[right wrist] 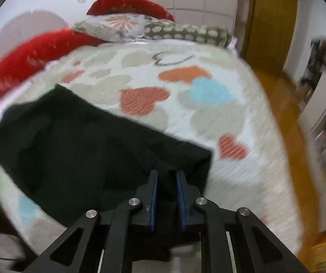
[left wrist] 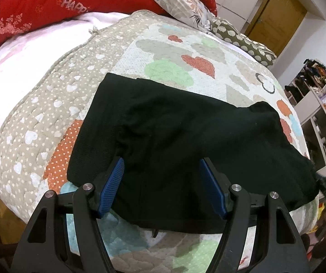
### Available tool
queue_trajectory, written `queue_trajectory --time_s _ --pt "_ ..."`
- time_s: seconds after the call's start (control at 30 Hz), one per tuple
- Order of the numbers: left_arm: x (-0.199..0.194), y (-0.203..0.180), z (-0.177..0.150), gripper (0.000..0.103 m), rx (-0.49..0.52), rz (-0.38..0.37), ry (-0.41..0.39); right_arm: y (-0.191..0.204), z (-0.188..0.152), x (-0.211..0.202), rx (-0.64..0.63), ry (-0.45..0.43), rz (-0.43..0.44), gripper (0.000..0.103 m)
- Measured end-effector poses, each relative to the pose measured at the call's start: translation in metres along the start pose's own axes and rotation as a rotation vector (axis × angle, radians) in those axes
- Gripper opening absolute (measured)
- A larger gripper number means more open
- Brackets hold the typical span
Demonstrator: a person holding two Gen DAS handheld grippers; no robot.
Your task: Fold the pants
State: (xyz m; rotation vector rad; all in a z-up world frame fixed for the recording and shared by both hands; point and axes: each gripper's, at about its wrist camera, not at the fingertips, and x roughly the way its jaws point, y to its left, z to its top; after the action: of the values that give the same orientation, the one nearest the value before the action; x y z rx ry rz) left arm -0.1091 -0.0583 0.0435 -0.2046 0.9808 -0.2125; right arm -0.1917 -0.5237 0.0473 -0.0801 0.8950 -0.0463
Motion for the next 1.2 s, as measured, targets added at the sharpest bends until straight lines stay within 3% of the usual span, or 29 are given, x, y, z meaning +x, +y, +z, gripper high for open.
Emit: queue_trajectory --time_s 0.03,0.07,0.13,0.23,0.33,0.4,0.53,0.6,0.63,0.67,0.77,0.9,0.97,1.07,1.2 --pt "0.000 -0.001 0.000 0.069 0.001 0.004 -0.002 -0.002 0.004 -0.001 -0.009 -0.008 -0.032 0.006" --pt "0.001 -0.001 0.000 0.069 0.002 0.007 -0.004 -0.008 0.008 -0.004 -0.008 -0.025 -0.086 0.005" --pt "0.002 -0.003 -0.001 0.069 0.012 0.014 -0.006 -0.027 0.013 -0.003 0.049 -0.038 -0.105 0.005" --pt "0.004 -0.004 -0.001 0.069 0.023 0.023 -0.006 -0.051 0.009 0.012 0.160 -0.006 -0.043 0.005" --pt "0.003 -0.004 -0.001 0.069 0.025 0.020 -0.007 -0.061 0.001 0.002 0.302 -0.047 0.167 0.006" --pt "0.001 -0.004 -0.001 0.069 0.012 0.009 -0.005 -0.059 -0.002 -0.007 0.310 -0.064 0.223 0.011" --pt "-0.016 -0.014 -0.003 0.069 0.001 -0.172 0.003 -0.041 -0.004 -0.005 0.224 -0.062 0.207 0.041" --pt "-0.024 -0.027 -0.006 0.069 0.018 -0.255 0.019 -0.033 -0.006 0.007 0.206 -0.033 0.208 0.041" --pt "-0.028 -0.036 -0.010 0.069 0.031 -0.300 0.029 -0.029 -0.009 0.011 0.205 -0.028 0.211 0.037" --pt "-0.030 -0.045 -0.012 0.069 0.044 -0.330 0.038 -0.027 -0.012 0.013 0.207 -0.029 0.218 0.019" --pt "-0.033 -0.078 -0.024 0.069 0.095 -0.400 0.086 -0.015 -0.009 0.011 0.135 -0.038 0.161 0.008" --pt "-0.024 -0.120 -0.044 0.069 0.129 -0.499 0.152 -0.032 0.005 0.004 0.131 -0.075 0.036 0.002" --pt "-0.016 -0.138 -0.051 0.069 0.121 -0.511 0.169 -0.044 0.009 0.009 0.140 -0.077 -0.018 0.002" --pt "-0.007 -0.154 -0.054 0.069 0.100 -0.500 0.174 -0.061 0.007 0.020 0.222 -0.059 0.042 0.002" --pt "0.002 -0.160 -0.063 0.069 0.004 -0.507 0.199 -0.071 -0.004 0.003 0.300 -0.098 0.095 0.005"
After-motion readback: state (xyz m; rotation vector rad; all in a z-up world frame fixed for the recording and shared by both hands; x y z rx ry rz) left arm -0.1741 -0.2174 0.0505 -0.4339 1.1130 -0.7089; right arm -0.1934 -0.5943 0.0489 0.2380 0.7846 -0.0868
